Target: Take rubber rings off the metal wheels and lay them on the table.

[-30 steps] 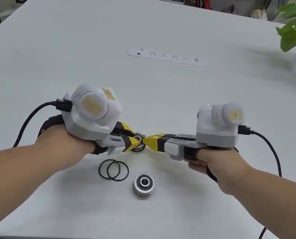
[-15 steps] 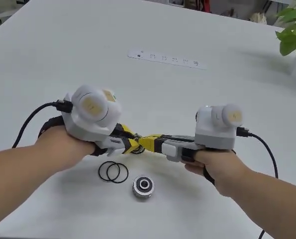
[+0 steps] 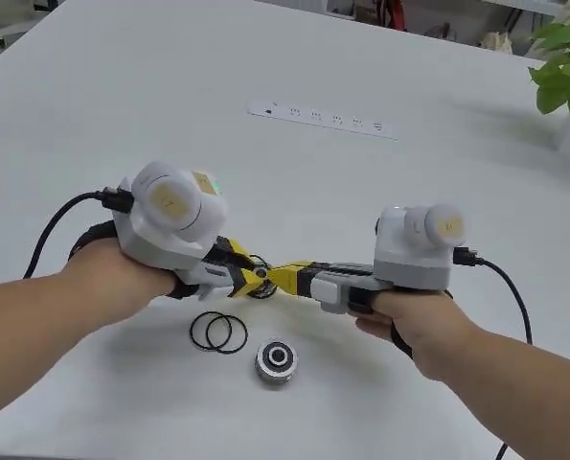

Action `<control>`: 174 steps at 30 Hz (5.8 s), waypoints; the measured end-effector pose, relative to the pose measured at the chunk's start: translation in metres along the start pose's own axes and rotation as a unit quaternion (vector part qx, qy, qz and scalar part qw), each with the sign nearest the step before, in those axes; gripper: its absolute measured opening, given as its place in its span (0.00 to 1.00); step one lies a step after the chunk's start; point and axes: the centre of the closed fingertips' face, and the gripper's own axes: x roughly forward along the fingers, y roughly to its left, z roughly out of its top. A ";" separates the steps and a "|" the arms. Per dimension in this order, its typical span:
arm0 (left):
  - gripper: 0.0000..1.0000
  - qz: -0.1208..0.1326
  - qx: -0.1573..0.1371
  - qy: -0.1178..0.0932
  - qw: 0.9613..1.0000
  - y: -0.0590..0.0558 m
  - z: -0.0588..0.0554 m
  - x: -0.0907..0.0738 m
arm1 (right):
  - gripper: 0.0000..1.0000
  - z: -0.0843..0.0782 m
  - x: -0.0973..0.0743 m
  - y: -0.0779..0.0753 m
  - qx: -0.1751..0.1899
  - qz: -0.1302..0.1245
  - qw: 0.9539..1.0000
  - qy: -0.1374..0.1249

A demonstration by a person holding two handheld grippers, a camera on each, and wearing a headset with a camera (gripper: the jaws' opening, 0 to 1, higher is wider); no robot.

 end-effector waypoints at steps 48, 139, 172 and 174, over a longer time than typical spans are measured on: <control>0.55 -0.003 -0.028 -0.059 0.998 -0.003 -0.009 -0.088 | 0.00 0.016 0.000 0.035 0.000 0.047 0.999 -0.014; 0.69 0.018 -0.051 -0.048 0.997 0.009 -0.036 -0.124 | 0.50 -0.023 0.011 0.056 -0.153 0.050 0.984 0.082; 0.68 -0.002 -0.039 -0.053 0.998 0.008 -0.012 -0.101 | 0.61 -0.009 -0.013 0.035 -0.184 0.021 0.981 0.065; 0.68 -0.004 -0.037 -0.054 0.998 0.008 -0.010 -0.099 | 0.61 -0.009 -0.014 0.032 -0.184 0.016 0.981 0.065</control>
